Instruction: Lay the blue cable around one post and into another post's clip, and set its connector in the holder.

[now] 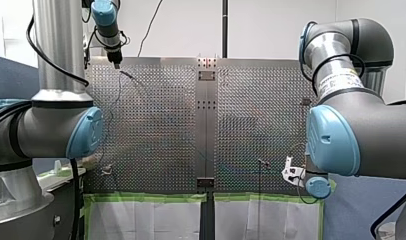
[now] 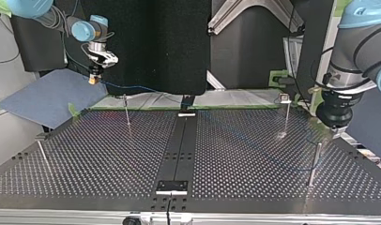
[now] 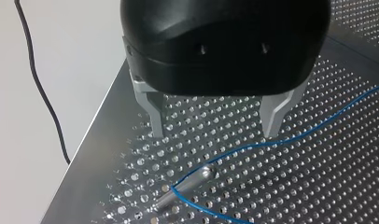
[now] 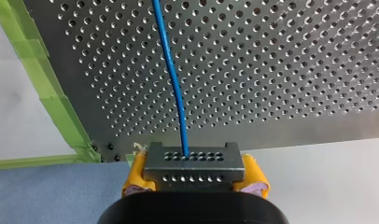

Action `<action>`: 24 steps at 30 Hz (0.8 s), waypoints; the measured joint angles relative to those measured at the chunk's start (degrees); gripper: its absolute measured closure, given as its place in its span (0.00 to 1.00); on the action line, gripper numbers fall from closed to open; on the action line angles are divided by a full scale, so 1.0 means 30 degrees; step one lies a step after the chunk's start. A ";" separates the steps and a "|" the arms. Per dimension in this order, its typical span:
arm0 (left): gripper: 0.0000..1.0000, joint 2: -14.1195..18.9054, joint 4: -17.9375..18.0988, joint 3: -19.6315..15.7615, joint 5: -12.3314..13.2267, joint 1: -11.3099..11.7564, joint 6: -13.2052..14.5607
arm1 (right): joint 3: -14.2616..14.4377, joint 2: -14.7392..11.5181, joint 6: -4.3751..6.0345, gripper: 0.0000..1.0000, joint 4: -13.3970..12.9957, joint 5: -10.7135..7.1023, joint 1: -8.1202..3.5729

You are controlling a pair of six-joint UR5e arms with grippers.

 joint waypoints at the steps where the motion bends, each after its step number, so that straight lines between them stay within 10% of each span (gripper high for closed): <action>1: 0.00 0.0015 0.0055 -0.0005 0.0000 -0.0035 0.0018 | -0.0001 0.0000 -0.0004 1.00 0.0017 0.0016 -0.0001; 24: 0.00 0.1866 0.3098 -0.2363 0.2913 -0.1726 -0.0806 | 0.0041 -0.0004 -0.0516 1.00 0.0421 0.0212 -0.0006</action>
